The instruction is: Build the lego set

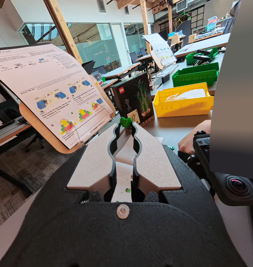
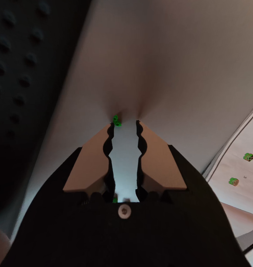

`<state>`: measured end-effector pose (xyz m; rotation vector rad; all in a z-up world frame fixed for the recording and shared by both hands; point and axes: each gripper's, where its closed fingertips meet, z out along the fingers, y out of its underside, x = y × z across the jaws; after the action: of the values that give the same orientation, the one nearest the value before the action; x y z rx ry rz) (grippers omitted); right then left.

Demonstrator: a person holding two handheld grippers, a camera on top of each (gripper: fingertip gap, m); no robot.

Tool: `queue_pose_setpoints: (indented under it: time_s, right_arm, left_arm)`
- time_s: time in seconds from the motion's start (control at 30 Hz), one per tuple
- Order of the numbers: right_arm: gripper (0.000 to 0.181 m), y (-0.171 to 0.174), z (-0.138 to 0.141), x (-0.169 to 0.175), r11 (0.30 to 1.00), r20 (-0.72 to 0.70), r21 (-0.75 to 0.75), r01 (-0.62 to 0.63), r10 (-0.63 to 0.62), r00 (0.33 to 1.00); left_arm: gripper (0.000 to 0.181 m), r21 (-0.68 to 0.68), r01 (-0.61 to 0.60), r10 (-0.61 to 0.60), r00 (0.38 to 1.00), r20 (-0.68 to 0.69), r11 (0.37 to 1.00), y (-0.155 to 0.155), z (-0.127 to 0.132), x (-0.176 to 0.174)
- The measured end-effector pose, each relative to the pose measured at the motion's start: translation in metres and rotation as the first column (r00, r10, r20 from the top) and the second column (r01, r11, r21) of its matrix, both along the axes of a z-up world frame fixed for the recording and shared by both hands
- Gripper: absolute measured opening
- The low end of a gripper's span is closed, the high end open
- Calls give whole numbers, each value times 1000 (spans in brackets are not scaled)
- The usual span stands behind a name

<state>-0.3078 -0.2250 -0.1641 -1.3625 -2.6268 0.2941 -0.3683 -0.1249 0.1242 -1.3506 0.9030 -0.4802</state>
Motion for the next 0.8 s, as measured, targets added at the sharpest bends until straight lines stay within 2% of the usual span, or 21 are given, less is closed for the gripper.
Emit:
queue_pose_setpoints:
  time_s: [0.03, 0.37, 0.47, 0.6, 0.8]
  right_arm:
    - [29, 2, 0, 0, 1000, -2, 10, 1, -1, 1000]
    - [23, 11, 3, -6, 999, -54, 47, 8, -5, 999]
    - [21, 5, 15, -4, 1000, -97, -24, 5, -8, 995]
    - [21, -13, 21, -12, 991, -169, -112, -69, 49, 984]
    - [20, -12, 14, -5, 987, -127, -155, -52, 33, 991]
  left_arm:
    - [14, -1, 0, 0, 1000, 0, 1000, 0, 0, 0]
    - [14, -11, 3, -3, 1000, -11, 1000, 0, -2, 2]
    - [14, -8, -3, 3, 1000, -8, 1000, -1, -1, 0]
    - [14, -10, 1, -1, 1000, 1, 1000, -1, 0, -1]
    - [14, -8, 10, -10, 1000, -13, 1000, -2, -1, 4]
